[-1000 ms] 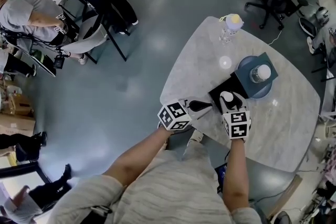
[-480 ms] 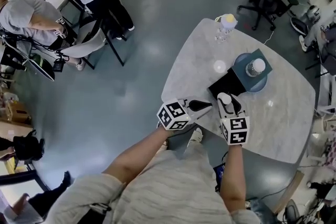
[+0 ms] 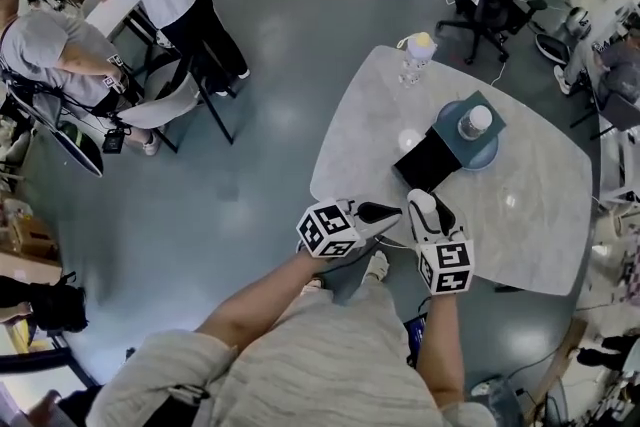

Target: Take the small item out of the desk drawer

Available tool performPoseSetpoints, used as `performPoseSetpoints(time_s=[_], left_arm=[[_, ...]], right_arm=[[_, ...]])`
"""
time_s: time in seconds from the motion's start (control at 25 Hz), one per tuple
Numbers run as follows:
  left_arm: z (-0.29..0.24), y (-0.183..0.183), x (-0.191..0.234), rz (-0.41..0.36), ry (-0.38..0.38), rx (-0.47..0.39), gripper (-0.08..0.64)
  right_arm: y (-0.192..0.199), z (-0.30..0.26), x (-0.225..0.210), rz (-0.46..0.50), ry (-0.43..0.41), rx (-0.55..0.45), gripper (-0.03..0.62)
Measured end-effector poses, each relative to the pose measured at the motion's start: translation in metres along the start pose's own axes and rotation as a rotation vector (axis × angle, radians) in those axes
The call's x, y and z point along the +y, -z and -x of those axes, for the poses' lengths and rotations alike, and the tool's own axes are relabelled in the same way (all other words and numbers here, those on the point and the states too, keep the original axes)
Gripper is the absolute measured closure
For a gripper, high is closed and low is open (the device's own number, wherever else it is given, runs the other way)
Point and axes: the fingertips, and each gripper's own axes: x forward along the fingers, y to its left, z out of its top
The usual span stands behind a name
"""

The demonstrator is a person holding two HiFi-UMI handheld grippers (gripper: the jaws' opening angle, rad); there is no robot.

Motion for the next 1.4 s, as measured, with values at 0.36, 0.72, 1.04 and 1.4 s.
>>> performPoseSetpoints(time_s=[0.36,0.72,1.04,1.4], left_arm=[[0.024,0.003,-0.044,-0.040,0.058,0.006,0.545],[0.063,-0.014,-0.076,-0.088,0.083,-0.044,0.545],[0.099,-0.045,-0.093,-0.138,0.066,-0.128,0.545],[0.124,-0.056,-0.112,-0.195,0.084,-0.173,0.545]], right_arm=[[-0.025,0.045,0.031,-0.098,0.015,-0.142,0.411],[-0.054,0.087,0.069,-0.137,0.005,-0.274,0.411],[-0.083,0.114,0.099,-0.116,-0.034,-0.377,0.411],[-0.093,0.135,0.136,-0.098,-0.076,-0.455,0.411]])
